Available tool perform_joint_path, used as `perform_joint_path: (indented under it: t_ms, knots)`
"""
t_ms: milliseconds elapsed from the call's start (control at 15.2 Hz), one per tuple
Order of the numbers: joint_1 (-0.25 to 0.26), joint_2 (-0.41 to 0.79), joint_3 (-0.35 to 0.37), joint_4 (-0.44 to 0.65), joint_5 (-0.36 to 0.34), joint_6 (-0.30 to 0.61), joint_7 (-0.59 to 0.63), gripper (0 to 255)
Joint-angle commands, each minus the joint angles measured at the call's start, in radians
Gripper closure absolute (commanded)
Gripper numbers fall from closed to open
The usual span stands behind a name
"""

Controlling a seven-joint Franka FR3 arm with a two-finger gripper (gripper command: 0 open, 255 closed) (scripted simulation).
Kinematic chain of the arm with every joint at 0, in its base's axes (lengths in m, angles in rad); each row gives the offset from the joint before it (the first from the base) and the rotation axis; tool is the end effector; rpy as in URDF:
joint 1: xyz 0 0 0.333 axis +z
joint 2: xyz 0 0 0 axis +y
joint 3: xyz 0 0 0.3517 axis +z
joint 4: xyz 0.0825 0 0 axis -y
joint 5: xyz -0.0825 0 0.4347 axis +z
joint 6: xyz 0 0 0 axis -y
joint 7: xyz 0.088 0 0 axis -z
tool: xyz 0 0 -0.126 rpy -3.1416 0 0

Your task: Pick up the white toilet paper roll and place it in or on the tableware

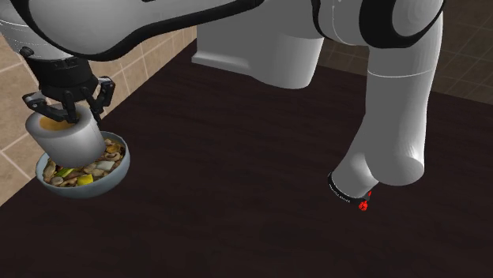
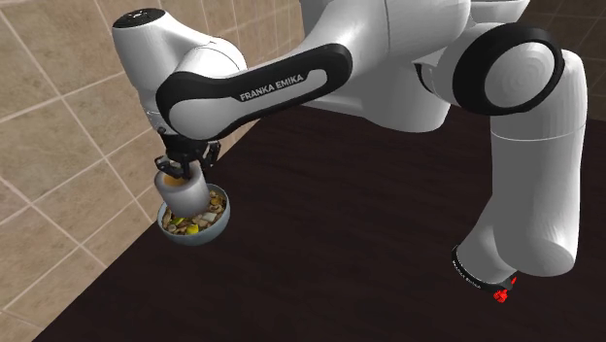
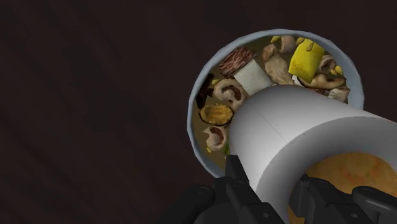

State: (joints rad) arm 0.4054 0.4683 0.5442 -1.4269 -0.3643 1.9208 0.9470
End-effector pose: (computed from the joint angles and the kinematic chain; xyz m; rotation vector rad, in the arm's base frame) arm 0.5202 0.5530 0.4652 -3.1225 -0.0824 -0.2305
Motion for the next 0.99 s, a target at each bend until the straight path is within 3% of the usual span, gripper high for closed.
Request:
perform_joint_path:
  t_ms: [0, 528, 594, 924]
  knots:
    - [-0.004, 0.001, -0.002, -0.032, -0.004, 0.033, 0.006, 255]
    - [-0.004, 0.001, -0.002, -0.032, -0.004, 0.033, 0.006, 255]
    - [-0.003, 0.002, -0.002, -0.03, -0.005, 0.033, 0.007, 0]
    - [-0.004, 0.001, -0.002, -0.032, -0.004, 0.033, 0.006, 0]
